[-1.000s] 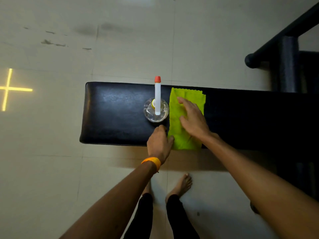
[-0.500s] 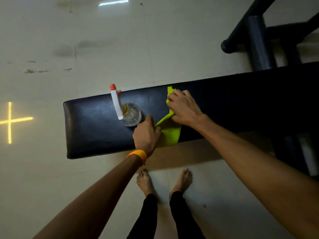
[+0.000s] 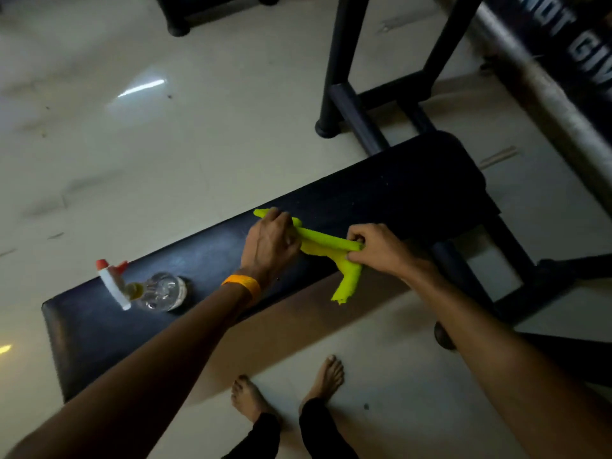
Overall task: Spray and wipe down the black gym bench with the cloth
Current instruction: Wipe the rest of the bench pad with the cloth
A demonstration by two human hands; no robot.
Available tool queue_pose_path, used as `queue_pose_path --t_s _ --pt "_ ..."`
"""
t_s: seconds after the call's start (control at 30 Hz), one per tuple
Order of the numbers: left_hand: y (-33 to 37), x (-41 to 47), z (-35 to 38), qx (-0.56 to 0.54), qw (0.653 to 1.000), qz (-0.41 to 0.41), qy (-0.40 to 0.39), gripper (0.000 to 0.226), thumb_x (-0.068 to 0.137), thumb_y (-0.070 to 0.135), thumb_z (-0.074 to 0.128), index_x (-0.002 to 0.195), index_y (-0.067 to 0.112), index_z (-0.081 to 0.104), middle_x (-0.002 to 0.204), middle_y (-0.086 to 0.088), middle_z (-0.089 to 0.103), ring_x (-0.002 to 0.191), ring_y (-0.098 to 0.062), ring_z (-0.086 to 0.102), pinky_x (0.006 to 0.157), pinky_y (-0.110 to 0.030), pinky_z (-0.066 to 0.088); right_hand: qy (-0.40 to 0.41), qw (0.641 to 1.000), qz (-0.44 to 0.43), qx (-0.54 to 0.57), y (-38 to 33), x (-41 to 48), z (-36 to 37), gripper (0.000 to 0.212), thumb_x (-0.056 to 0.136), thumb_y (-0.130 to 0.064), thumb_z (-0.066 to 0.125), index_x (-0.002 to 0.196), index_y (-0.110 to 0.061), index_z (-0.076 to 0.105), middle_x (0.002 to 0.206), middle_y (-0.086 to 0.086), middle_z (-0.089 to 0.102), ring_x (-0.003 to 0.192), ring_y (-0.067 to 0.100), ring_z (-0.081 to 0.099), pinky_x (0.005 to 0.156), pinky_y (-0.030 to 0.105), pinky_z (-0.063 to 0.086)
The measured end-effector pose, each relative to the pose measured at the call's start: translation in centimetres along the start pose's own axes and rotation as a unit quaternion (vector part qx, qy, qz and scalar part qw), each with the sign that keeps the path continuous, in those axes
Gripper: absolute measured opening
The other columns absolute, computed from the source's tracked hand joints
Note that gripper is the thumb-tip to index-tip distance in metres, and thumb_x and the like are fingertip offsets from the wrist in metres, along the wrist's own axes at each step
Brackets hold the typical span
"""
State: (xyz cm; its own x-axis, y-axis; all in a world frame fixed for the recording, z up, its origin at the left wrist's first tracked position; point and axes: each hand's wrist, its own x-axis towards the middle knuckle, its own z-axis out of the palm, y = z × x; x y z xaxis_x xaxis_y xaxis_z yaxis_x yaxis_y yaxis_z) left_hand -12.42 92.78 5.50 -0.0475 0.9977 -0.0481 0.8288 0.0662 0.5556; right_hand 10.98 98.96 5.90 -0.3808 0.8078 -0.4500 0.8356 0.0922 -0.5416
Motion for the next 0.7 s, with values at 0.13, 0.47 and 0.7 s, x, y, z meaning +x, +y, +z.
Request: queue_pose_path --t_s 0.13,0.47,0.7 --pt "2.6 3.4 2.1 0.006 0.998 0.020 -0.061 0.020 0.071 0.002 0.068 0.091 0.001 0.062 0.094 -0.017 0.058 0.076 -0.041 0.058 0.061 -0.043 0.043 0.009 0.995 0.038 0.095 3.8 -1.3 -2.1 0.032 0.068 -0.019 0.090 0.070 -0.022 0.058 0.062 -0.009 0.053 0.053 0.004 0.044 0.049 0.023 0.031" --pt "6.6 12.5 7.7 -0.007 0.991 0.046 -0.127 0.029 0.077 -0.002 0.063 0.106 -0.004 0.064 0.112 -0.022 0.055 0.090 -0.043 0.058 0.068 -0.046 0.045 0.021 0.963 0.070 0.260 10.7 0.3 -4.5 0.020 0.086 -0.008 0.076 0.088 -0.027 0.068 0.091 0.007 0.069 0.086 0.017 0.062 0.075 0.032 0.047" --pt "9.1 20.5 9.4 -0.078 0.981 0.097 -0.151 0.050 0.068 0.014 0.051 0.113 0.000 0.066 0.119 -0.017 0.060 0.102 -0.040 0.061 0.084 -0.043 0.051 0.187 0.939 0.112 0.265 13.1 3.5 -6.7 0.032 0.086 -0.018 0.073 0.110 -0.038 0.066 0.087 -0.002 0.060 0.081 0.019 0.063 0.074 0.035 0.049"
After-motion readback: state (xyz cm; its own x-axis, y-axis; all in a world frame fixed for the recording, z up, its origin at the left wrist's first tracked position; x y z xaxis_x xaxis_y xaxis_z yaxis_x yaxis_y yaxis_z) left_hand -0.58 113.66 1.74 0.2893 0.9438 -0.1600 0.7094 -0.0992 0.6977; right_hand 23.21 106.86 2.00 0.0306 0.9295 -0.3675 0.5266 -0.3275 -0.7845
